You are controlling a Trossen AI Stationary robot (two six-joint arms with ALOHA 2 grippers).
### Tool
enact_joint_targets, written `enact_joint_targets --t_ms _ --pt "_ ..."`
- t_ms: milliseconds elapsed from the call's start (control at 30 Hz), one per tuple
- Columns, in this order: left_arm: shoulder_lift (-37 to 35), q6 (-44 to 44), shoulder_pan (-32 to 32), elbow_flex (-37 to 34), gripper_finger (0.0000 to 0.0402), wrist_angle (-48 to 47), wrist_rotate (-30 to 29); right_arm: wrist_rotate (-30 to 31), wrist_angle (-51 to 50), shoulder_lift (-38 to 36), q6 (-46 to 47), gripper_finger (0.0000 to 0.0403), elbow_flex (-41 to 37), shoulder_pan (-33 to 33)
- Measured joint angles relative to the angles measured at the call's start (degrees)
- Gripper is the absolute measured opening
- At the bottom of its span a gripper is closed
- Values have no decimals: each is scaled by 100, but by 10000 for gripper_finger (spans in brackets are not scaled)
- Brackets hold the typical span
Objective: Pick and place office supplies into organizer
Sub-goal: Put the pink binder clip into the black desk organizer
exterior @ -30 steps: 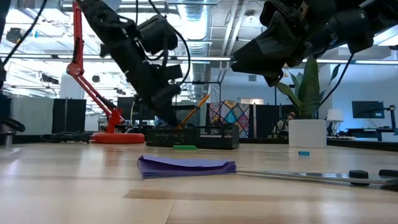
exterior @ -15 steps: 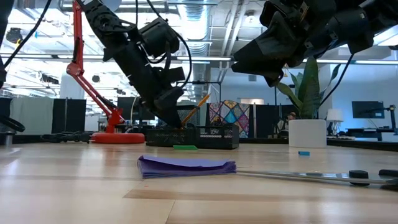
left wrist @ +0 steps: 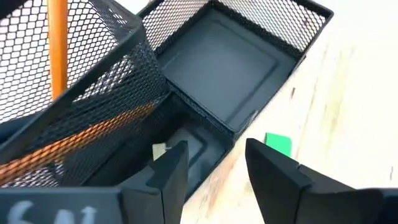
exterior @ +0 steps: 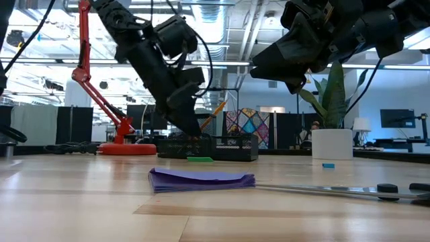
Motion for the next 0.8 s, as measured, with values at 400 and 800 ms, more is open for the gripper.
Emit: enact_joint_targets --t_ms 400,800 --pt "-9 -153 -250 1733 150 -3288 -460 -2 -2 0 1 134 0 0" --pt "-991 -1662 -1720 2341 150 -5566 -2410 -40 -837 -289 600 122 2 258"
